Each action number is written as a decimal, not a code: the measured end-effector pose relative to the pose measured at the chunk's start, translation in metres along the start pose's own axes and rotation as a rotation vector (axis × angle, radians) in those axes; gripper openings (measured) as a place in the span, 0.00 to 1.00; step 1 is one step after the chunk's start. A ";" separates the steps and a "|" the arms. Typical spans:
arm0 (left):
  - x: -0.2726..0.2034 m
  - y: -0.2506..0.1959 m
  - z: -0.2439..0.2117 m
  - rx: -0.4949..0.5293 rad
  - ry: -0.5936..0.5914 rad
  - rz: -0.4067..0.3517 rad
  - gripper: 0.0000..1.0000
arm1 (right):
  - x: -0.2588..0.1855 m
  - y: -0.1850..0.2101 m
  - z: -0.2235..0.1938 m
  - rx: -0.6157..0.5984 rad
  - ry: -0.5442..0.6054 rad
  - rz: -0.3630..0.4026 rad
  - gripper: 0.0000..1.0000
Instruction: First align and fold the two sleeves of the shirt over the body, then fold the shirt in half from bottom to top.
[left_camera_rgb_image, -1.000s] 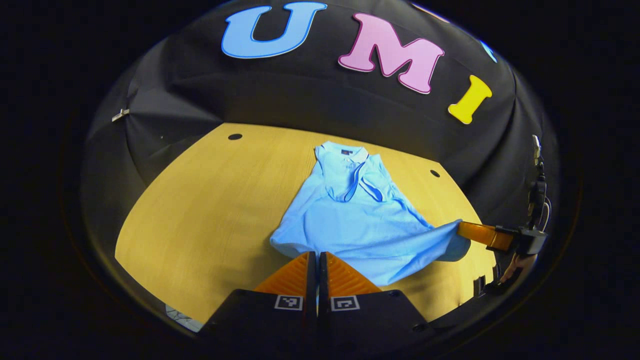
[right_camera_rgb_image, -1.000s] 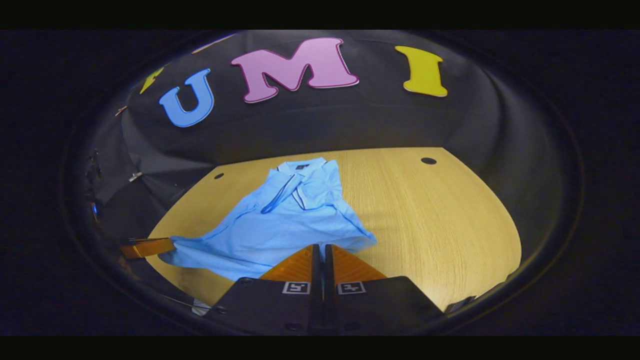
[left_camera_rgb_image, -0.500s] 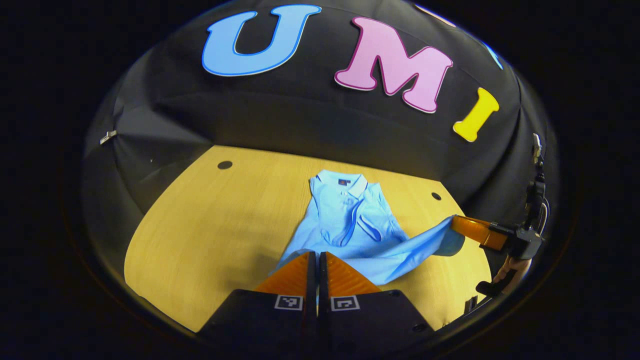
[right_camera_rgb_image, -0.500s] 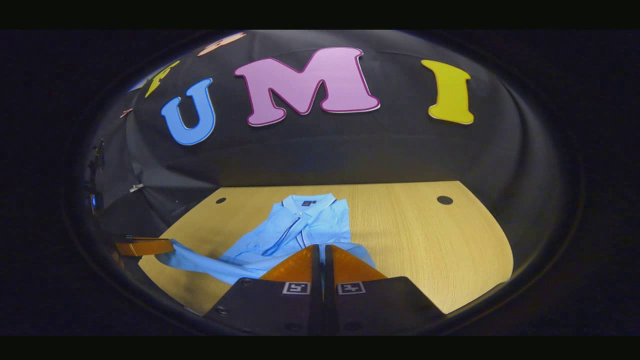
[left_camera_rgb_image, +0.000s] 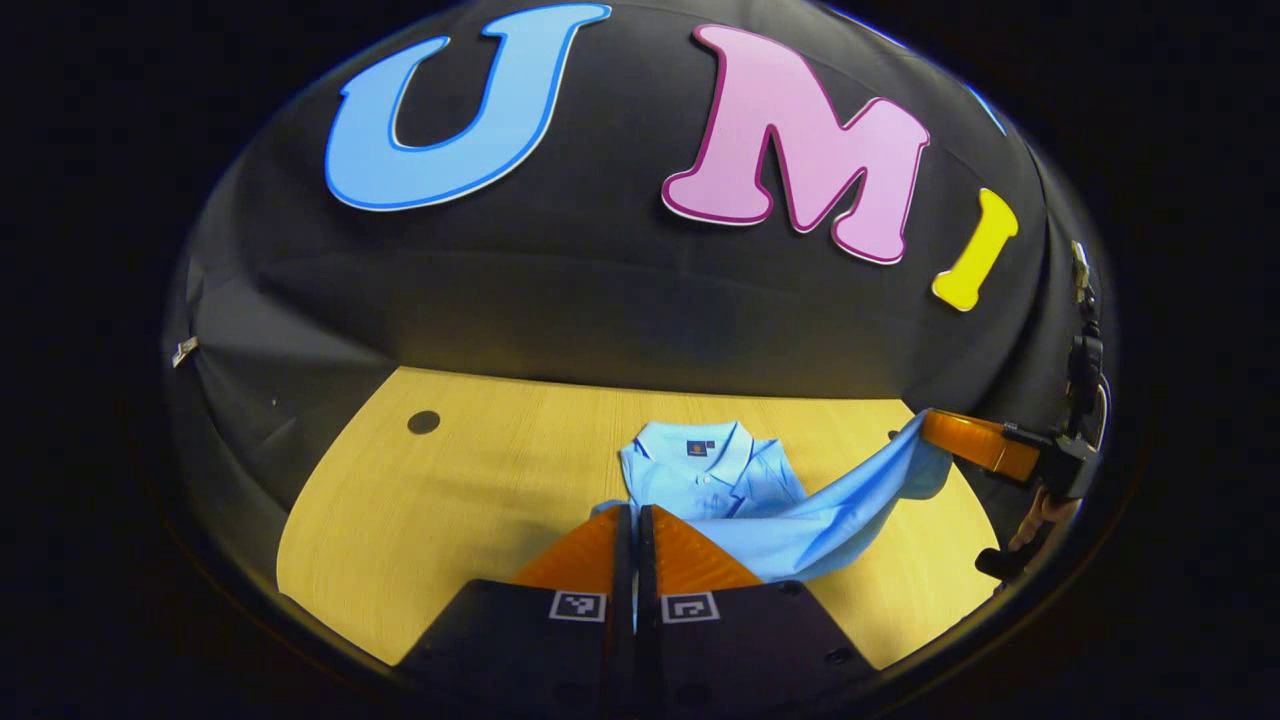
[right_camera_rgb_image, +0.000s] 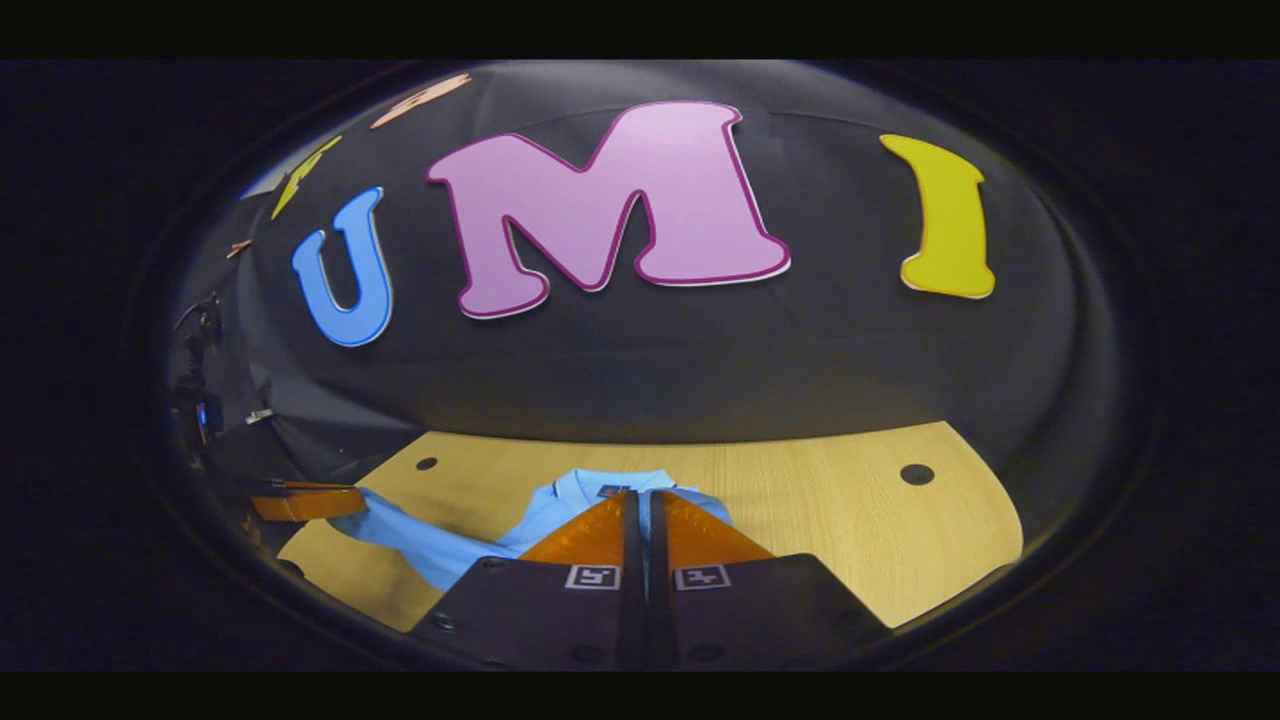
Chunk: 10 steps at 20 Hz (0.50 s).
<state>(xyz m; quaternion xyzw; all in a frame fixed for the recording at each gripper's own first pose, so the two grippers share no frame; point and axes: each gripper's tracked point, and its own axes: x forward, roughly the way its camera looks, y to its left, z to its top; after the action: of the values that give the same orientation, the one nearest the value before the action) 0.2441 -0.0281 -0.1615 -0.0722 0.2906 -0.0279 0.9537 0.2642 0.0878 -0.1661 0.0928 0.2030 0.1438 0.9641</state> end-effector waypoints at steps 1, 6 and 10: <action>0.011 0.004 0.005 -0.006 -0.008 0.010 0.06 | 0.013 -0.001 0.003 0.003 -0.004 0.002 0.05; 0.075 0.022 0.025 -0.053 -0.009 0.045 0.06 | 0.077 -0.016 0.008 -0.012 0.009 -0.011 0.00; 0.127 0.041 0.037 -0.025 -0.008 0.078 0.06 | 0.121 -0.034 0.008 -0.009 0.017 -0.029 0.02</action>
<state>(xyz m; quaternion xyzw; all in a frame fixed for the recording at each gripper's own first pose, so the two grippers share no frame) 0.3705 0.0050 -0.2073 -0.0730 0.2896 0.0132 0.9543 0.3814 0.0929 -0.2107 0.0841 0.2117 0.1316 0.9648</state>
